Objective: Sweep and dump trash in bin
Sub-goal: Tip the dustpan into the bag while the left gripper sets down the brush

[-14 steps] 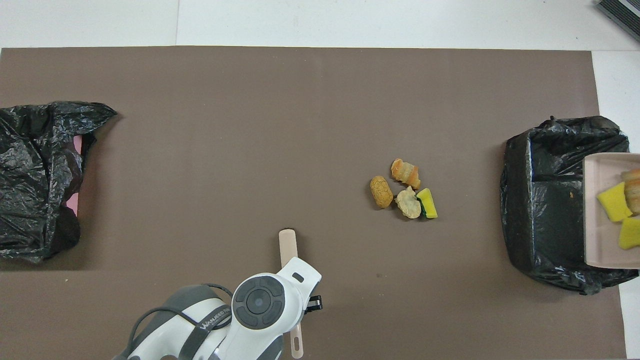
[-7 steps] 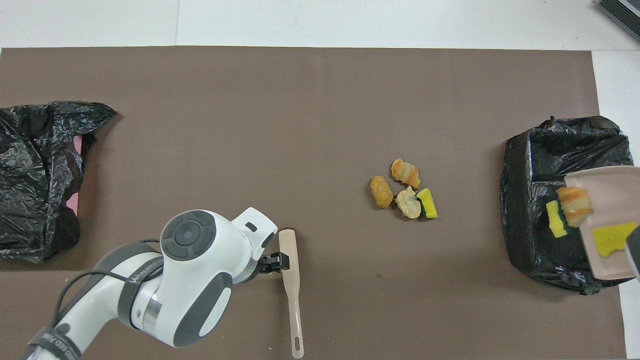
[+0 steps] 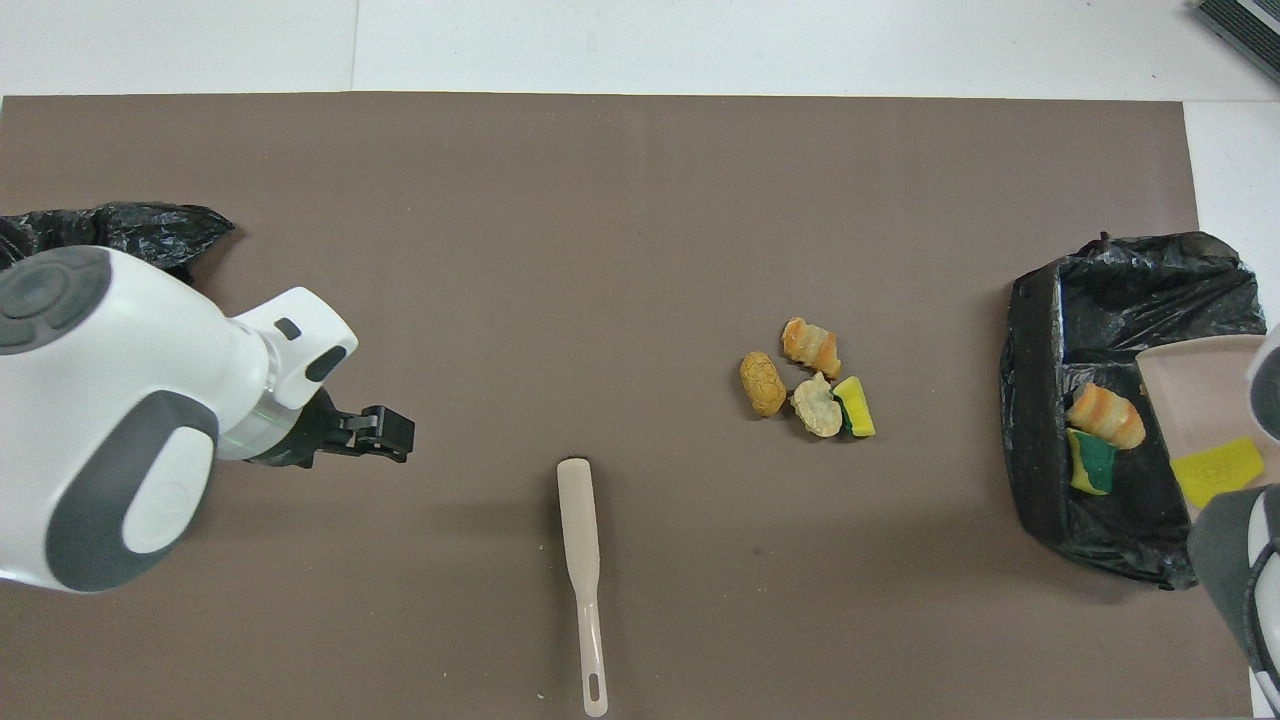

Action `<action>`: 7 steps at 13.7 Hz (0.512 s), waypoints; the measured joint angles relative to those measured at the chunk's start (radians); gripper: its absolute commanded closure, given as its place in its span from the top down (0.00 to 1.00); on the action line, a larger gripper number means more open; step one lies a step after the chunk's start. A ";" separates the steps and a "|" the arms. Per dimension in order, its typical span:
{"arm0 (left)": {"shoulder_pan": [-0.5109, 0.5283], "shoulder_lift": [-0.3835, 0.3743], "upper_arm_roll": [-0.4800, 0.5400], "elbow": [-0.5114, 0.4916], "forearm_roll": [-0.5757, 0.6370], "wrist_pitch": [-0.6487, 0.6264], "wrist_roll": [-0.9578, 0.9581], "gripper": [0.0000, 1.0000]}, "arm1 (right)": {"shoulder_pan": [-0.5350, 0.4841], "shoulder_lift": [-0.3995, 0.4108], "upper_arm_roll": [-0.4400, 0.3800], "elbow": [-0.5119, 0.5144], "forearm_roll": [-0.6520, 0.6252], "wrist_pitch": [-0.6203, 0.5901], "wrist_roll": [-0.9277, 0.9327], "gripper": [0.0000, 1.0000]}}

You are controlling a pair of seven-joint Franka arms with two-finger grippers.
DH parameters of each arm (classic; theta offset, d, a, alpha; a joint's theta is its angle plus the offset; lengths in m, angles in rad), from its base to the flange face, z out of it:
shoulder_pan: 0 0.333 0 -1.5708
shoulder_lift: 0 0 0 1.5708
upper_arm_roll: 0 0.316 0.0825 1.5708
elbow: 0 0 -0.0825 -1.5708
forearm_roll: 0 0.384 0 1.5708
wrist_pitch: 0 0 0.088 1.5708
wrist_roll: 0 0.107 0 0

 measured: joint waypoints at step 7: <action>0.176 0.017 0.001 0.236 0.087 -0.167 0.126 1.00 | 0.115 -0.018 0.007 -0.014 -0.056 -0.151 0.114 0.00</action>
